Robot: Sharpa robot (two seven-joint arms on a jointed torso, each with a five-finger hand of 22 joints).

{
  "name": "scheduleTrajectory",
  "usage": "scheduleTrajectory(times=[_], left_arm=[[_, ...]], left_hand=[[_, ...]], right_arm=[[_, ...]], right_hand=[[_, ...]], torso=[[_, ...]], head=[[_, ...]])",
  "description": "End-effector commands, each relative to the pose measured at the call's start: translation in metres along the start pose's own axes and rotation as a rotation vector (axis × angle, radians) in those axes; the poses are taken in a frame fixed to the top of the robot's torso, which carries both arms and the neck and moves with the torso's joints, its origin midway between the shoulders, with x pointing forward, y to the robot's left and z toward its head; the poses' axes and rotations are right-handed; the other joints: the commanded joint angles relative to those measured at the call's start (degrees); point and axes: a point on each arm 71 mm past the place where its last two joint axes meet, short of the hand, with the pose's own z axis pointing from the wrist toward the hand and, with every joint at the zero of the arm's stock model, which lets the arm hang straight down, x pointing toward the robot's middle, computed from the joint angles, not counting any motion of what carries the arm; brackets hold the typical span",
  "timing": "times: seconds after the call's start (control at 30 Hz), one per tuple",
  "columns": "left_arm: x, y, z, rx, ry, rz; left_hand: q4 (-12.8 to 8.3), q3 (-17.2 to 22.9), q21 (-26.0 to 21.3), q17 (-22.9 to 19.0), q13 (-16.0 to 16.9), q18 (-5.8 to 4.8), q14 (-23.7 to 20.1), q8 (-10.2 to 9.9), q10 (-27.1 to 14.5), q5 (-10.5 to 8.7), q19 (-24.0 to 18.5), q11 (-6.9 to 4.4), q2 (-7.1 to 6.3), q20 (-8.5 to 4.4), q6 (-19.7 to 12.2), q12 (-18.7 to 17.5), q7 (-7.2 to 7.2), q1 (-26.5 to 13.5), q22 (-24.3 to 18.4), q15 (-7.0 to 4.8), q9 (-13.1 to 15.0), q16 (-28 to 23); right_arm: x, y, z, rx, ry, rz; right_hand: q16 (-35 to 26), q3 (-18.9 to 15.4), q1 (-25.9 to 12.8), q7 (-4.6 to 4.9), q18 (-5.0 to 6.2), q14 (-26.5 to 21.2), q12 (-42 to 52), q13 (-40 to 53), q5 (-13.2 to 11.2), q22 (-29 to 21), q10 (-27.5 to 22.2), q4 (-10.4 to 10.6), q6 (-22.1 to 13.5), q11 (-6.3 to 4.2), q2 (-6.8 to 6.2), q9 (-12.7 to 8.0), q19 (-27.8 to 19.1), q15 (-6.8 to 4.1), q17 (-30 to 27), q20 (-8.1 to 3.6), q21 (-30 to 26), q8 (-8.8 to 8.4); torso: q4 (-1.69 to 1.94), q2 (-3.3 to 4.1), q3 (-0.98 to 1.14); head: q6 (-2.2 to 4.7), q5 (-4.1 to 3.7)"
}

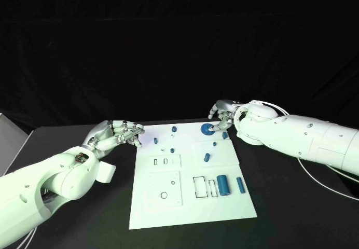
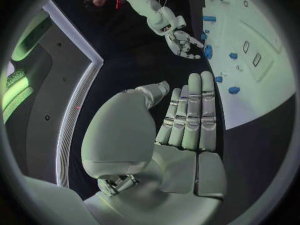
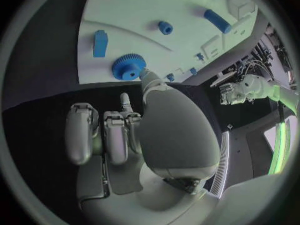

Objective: Assemble the parts on the task board

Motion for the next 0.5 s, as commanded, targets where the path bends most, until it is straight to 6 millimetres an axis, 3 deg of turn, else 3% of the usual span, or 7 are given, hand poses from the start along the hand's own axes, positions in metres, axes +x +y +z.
scheduleTrajectory(times=[0.03,0.23,0.5], left_arm=[[0.003,-0.001,0.0,0.006,0.024,-0.002],[0.004,-0.001,0.0,0.006,0.028,-0.001],[0.003,-0.001,0.0,0.005,0.027,0.001]], left_hand=[[-0.24,-0.03,0.22,0.06,0.04,0.08,-0.41,-0.36,-0.43,-0.02,-0.39,0.12,0.61,0.07,-0.44,-0.17,-0.08,-0.07,0.09,0.04,0.05,-0.14],[-0.24,-0.03,0.22,0.06,0.04,0.08,-0.41,-0.36,-0.43,-0.02,-0.39,0.12,0.61,0.07,-0.44,-0.17,-0.08,-0.07,0.09,0.04,0.05,-0.14],[-0.35,0.02,0.33,0.09,0.04,0.09,-0.47,-0.37,-0.45,-0.03,-0.51,0.12,0.65,0.08,-0.45,-0.17,-0.08,-0.02,0.16,0.03,0.1,-0.18]], right_arm=[[0.002,0.0,0.002,0.019,-0.01,-0.052],[0.008,-0.003,0.004,0.03,0.013,-0.045],[0.016,0.002,0.004,0.02,0.041,-0.033]], right_hand=[[0.23,-0.08,0.25,0.23,-0.44,5.32,0.19,15.05,-0.37,1.28,5.88,-0.04,0.43,0.49,0.51,0.12,3.17,0.36,11.56,0.5,0.37,0.43],[0.27,0.16,0.38,0.27,-0.47,5.34,0.19,15.05,-0.11,1.46,5.88,-0.09,0.75,0.55,0.75,0.21,3.18,0.4,11.7,0.56,0.53,0.68],[0.32,0.36,0.32,0.27,-0.52,5.36,0.19,15.05,0.03,1.8,5.88,-0.08,1.26,0.59,0.96,0.33,3.21,0.42,11.84,0.61,0.8,1.02]], torso=[[-0.13,0.09,0.1],[-0.06,0.09,0.07],[-0.13,0.15,0.22]], head=[[-0.04,0.14],[-0.21,0.12],[-0.3,0.27]])
